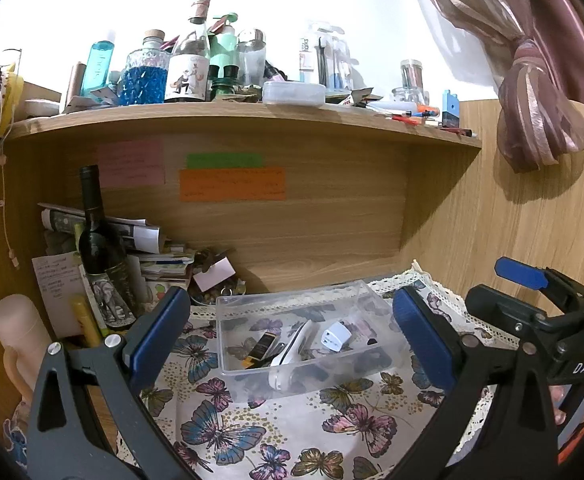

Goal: Organize rigid objects

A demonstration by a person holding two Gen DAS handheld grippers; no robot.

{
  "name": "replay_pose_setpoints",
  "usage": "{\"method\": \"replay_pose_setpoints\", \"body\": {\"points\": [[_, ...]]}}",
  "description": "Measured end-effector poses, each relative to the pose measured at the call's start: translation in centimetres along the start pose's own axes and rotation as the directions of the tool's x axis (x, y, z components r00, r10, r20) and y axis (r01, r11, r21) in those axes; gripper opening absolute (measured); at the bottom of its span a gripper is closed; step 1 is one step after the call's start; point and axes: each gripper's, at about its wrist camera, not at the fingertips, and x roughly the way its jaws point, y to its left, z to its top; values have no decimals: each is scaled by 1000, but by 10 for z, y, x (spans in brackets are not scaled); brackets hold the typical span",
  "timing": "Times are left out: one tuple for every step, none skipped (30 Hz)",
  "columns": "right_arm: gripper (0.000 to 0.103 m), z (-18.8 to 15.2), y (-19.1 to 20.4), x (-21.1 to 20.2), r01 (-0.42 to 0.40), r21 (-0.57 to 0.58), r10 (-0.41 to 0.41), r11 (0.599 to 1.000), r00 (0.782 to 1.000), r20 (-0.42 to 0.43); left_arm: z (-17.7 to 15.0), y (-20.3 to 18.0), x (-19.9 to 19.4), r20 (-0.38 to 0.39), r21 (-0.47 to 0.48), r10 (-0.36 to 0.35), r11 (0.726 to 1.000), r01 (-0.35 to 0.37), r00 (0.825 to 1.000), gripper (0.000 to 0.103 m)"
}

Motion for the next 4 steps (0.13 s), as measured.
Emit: {"method": "replay_pose_setpoints", "body": {"points": [[103, 0, 0, 1, -2, 0, 2, 1000, 1000, -2, 0, 0, 0, -1, 1, -1, 1000, 1, 1000, 103], [103, 0, 0, 1, -4, 0, 4, 1000, 1000, -2, 0, 0, 0, -2, 1, -3, 1000, 3, 1000, 103], [103, 0, 1, 2, -5, -2, 5, 1000, 1000, -3, 0, 0, 0, -3, 1, -3, 1000, 3, 1000, 103], [103, 0, 0, 2, -6, -3, 6, 1000, 1000, -3, 0, 0, 1, -4, 1, -3, 1000, 3, 1000, 103]]}}
